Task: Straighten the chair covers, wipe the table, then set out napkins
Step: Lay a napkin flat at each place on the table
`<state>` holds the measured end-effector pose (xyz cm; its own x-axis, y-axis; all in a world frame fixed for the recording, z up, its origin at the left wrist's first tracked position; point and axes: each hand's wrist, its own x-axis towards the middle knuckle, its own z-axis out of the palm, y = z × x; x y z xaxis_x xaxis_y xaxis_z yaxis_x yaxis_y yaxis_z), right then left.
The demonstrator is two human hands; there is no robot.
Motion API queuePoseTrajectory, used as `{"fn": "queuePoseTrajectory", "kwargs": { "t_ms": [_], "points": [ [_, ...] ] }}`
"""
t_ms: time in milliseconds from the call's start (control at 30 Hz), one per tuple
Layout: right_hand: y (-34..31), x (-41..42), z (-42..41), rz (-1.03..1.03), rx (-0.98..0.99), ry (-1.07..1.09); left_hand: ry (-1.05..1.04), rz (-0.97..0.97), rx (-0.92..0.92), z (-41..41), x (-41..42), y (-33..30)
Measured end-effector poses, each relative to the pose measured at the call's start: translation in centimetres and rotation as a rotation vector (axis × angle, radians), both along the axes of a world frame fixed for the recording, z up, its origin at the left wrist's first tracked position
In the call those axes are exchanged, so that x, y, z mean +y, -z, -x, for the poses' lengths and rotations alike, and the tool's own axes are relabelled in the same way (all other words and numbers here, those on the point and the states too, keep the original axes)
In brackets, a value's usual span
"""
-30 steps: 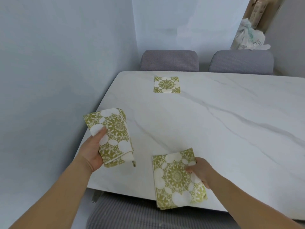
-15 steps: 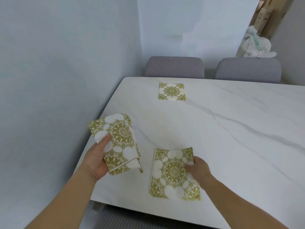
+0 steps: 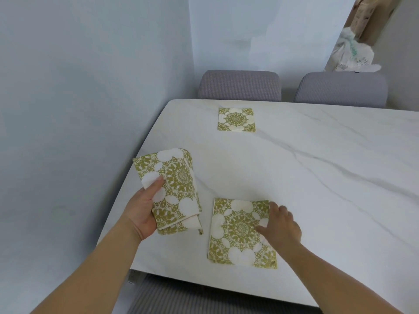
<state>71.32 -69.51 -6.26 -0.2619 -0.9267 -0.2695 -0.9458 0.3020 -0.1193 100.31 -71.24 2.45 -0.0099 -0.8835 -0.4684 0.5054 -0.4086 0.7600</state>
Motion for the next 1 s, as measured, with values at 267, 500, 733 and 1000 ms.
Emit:
{"fn": "queuePoseTrajectory", "kwargs": {
  "t_ms": [267, 500, 733, 1000],
  "points": [
    [-3.2, 1.3, -0.2, 0.084, -0.946, 0.320, 0.275, 0.028, 0.070, 5.8, -1.3, -0.9],
    [-5.1, 4.8, 2.3, -0.059, -1.719, 0.596, 0.535, -0.006, 0.091, 12.7, -0.5, -0.6],
    [-5.8, 6.3, 9.7, 0.187, -1.809, 0.597, 0.574, -0.005, -0.062, 18.4, 0.3, -0.9],
    [-5.8, 8.2, 22.8, 0.197, -1.710, 0.484, 0.486, -0.009, -0.124, 30.5, 3.8, 0.2]
  ]
}}
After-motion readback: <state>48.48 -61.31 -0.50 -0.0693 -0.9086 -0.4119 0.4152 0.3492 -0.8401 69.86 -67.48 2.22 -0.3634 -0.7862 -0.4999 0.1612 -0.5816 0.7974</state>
